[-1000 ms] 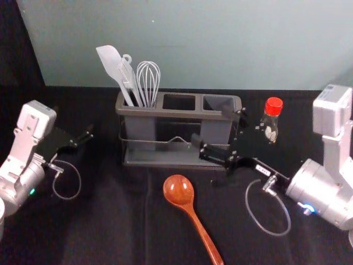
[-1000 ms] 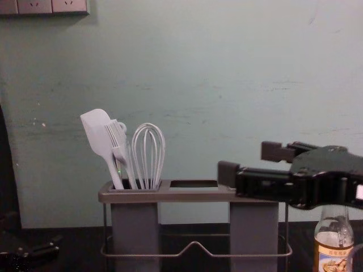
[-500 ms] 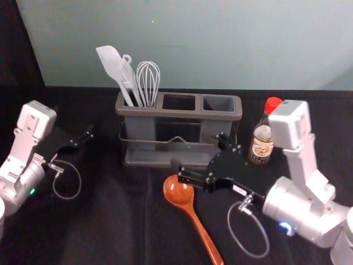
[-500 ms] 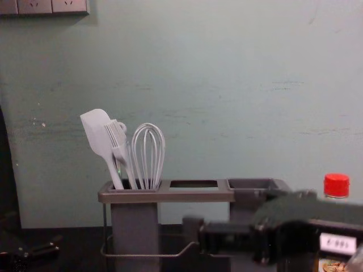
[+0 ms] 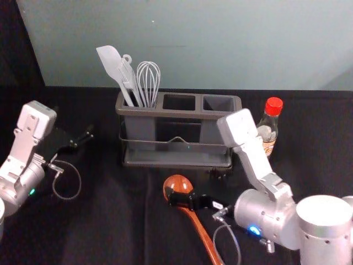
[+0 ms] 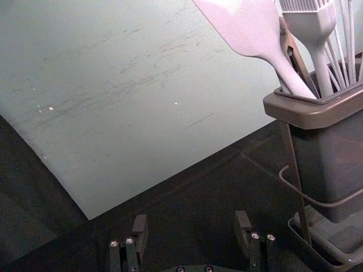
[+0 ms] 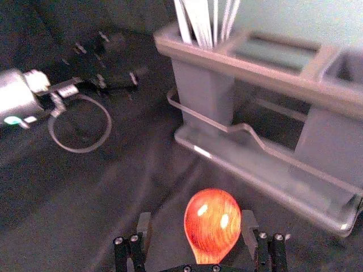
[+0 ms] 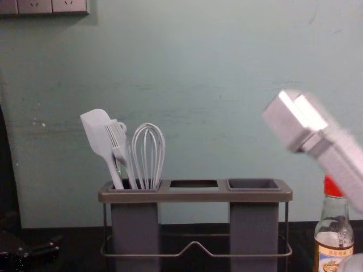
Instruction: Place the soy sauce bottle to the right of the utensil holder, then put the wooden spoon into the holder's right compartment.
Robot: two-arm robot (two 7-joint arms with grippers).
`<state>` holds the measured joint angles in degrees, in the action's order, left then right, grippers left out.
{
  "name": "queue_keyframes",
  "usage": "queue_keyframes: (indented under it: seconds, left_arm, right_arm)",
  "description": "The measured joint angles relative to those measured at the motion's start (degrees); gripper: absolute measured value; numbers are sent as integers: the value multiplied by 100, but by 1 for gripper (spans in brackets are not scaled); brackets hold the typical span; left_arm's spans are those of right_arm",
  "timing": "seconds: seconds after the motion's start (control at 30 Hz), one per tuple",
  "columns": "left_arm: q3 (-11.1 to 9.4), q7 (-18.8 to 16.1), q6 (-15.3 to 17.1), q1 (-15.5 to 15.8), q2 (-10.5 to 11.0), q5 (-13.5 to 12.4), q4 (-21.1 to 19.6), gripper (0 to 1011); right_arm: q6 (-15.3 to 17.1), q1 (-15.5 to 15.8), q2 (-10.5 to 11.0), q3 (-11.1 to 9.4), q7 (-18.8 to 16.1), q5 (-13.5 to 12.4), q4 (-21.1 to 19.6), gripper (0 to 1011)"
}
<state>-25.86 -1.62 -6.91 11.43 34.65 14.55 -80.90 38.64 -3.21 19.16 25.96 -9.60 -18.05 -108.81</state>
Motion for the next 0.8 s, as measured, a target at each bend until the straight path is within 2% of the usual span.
queue_keyframes:
  seconds: [0.03, 0.1, 0.13, 0.17, 0.27, 0.53, 0.8]
  left_arm:
    - [0, 0, 0, 0, 0, 0, 0, 1005]
    - [0, 0, 0, 0, 0, 0, 0, 1005]
    - [0, 0, 0, 0, 0, 0, 0, 1005]
    - [0, 0, 0, 0, 0, 0, 0, 1005]
    - [0, 0, 0, 0, 0, 0, 0, 1005]
    - [0, 0, 0, 0, 0, 0, 0, 1005]
    - [0, 0, 0, 0, 0, 0, 0, 1005]
  right_arm:
    - [277, -61, -115, 2, 71, -14, 83, 1004]
    - [497, -129, -216, 16, 124, -15, 163, 1004]
    - [738, -213, -335, 34, 184, 3, 258, 1004]
    - [738, -213, -335, 34, 184, 3, 258, 1004]
    - [1004, -308, -503, 27, 270, 36, 399, 1004]
    - [1246, -455, -806, -46, 348, 85, 756, 1004]
    - [1198, -595, -893, 12, 352, 274, 1008, 1004]
